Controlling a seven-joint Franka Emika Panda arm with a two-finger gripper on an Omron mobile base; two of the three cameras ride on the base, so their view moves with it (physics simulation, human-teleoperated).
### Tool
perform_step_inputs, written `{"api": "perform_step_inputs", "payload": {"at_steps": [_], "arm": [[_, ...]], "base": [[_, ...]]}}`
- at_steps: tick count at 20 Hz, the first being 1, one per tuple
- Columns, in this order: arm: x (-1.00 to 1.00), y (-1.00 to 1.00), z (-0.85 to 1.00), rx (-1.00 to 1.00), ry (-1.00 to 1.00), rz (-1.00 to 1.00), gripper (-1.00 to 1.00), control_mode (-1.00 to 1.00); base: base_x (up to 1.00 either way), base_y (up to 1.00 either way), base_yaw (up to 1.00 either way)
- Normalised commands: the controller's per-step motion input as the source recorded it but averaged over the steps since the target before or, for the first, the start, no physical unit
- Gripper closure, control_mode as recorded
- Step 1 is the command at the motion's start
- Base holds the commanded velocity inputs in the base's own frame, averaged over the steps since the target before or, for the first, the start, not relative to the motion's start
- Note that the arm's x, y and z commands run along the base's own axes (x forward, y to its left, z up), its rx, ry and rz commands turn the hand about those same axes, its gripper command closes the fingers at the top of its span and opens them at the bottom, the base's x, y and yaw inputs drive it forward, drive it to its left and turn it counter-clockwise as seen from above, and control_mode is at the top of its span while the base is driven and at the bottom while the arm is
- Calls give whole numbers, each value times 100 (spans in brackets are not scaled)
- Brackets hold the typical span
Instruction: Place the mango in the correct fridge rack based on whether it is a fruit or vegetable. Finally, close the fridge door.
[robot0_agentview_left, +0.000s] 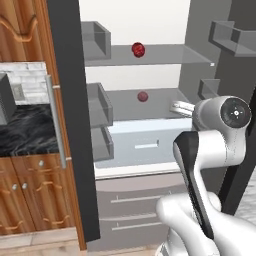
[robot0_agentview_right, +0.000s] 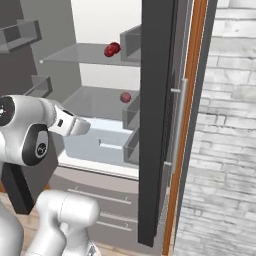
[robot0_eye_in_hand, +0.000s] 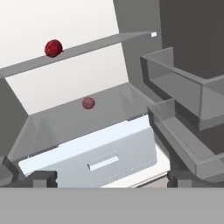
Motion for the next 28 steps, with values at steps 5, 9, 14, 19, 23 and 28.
{"api": "perform_step_inputs", "payload": {"at_steps": [5,9,14,19,23,28], "arm": [[0,0,0,0,0,0,-100,100],[-15,5,2,-1,-3,0,-100,-100],[-100,79,48,-22,-9,18,-100,-100],[-83,100,37,-40,0,27,-100,-100],[-58,100,11,-50,0,25,-100,-100],[-20,100,0,-52,0,21,-100,-100]], "base": [[-31,4,0],[0,0,0],[0,0,0],[0,0,0],[0,0,0],[0,0,0]]}}
